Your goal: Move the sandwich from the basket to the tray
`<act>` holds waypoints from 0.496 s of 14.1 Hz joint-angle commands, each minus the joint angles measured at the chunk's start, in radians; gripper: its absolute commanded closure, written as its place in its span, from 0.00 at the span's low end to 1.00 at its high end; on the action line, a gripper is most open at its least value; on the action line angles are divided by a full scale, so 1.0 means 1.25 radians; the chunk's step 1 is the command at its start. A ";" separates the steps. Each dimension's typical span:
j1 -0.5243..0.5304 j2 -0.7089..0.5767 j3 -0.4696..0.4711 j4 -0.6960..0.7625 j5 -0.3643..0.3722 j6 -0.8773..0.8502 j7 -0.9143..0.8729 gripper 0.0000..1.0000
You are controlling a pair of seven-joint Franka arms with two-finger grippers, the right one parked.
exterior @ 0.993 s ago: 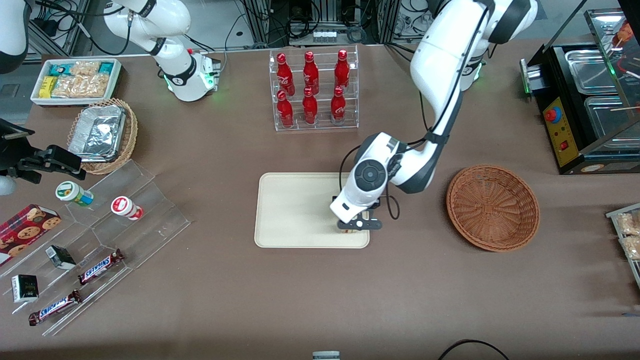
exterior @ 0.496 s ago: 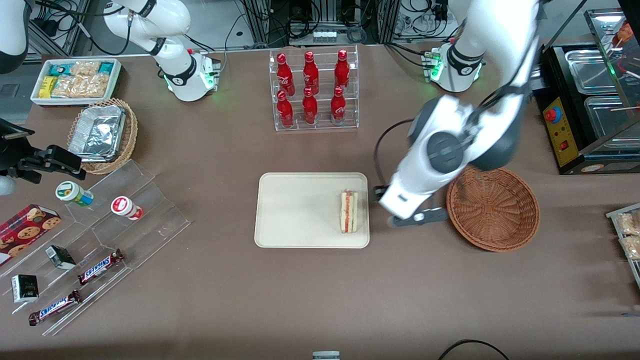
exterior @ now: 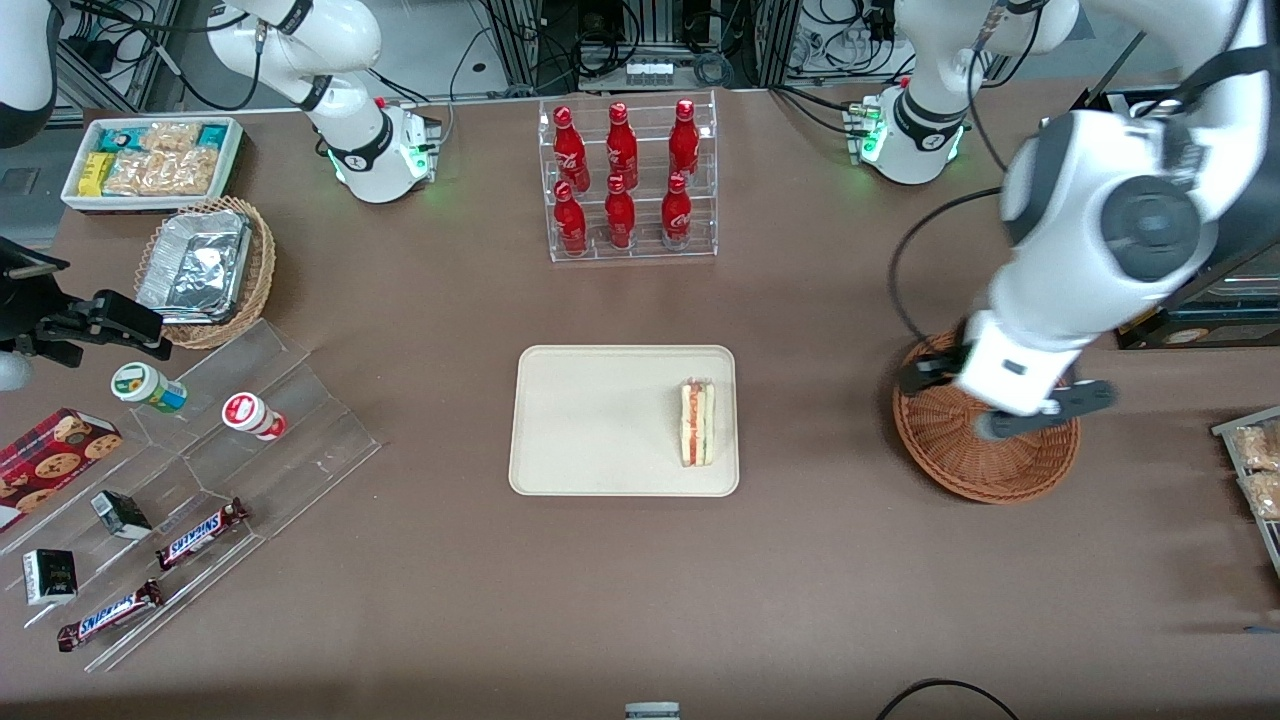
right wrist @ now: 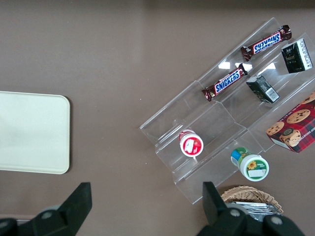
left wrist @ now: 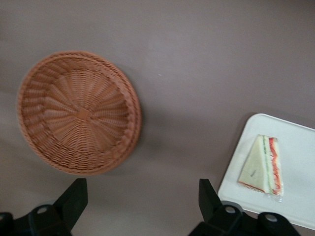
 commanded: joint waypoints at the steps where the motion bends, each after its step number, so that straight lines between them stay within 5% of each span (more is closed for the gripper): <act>1: 0.028 -0.073 -0.002 -0.035 0.008 -0.043 0.022 0.00; 7: 0.079 -0.178 0.004 -0.029 0.010 -0.159 0.194 0.00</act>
